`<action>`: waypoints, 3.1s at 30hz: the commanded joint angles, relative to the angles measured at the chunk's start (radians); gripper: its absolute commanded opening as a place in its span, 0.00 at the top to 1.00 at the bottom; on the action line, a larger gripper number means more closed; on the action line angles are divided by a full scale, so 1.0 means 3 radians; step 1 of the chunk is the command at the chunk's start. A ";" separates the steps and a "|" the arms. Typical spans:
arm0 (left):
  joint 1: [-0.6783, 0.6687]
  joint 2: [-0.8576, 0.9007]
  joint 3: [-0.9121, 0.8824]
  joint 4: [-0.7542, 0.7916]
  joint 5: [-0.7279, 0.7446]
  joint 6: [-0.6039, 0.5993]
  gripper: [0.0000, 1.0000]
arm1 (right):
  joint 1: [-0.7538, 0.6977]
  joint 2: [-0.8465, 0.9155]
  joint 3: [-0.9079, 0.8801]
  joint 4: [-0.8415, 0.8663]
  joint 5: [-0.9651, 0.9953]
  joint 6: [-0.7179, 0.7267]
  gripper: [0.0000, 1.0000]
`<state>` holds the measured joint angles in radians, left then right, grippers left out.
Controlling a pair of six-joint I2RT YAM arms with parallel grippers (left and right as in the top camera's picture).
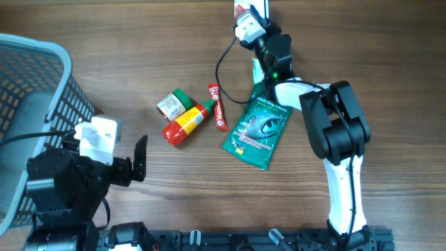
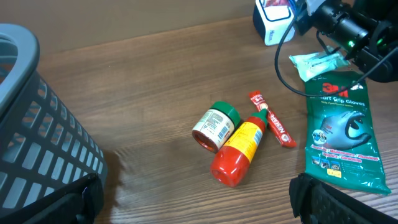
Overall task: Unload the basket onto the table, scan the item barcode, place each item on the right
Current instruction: 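Hold the Kleenex pack under the scanner window with the right gripper, then move the right gripper down to the light-green wipes pack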
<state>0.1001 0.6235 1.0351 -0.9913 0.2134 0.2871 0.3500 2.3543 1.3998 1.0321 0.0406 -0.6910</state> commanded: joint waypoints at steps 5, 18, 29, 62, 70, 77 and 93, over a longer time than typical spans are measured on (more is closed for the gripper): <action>0.0019 -0.0009 -0.0004 0.0006 0.0005 0.0055 0.00 | -0.0028 0.0264 0.0390 -0.0214 -0.0081 -0.0262 0.96; 0.0019 -0.0009 -0.0004 0.0006 0.0005 0.0055 0.00 | -0.0103 0.0264 0.0389 -0.0404 0.0209 -0.0304 0.96; 0.0019 -0.0009 -0.0004 0.0006 0.0005 0.0055 0.00 | -0.0163 0.0264 0.0395 -0.0312 -0.0019 -0.0193 0.96; 0.0019 -0.0009 -0.0004 0.0006 0.0005 0.0055 0.00 | -0.2407 -0.2282 0.0245 -0.5974 -0.1102 0.3290 0.96; 0.0019 -0.0009 -0.0004 0.0006 0.0005 0.0055 0.00 | -0.3298 -0.2152 -0.0559 -0.5796 -0.0802 0.3978 0.96; 0.0019 -0.0009 -0.0004 0.0006 0.0005 0.0055 0.00 | -0.3377 -0.2144 -0.0765 -0.5511 -0.0401 0.3932 0.36; 0.0019 -0.0009 -0.0004 0.0006 0.0005 0.0055 0.00 | -0.1027 -0.2239 -0.0459 -0.4117 -0.1265 0.3120 0.00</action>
<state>0.1001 0.6231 1.0351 -0.9920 0.2134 0.2871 -0.0586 1.5776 1.2343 -0.2409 -0.3222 0.2848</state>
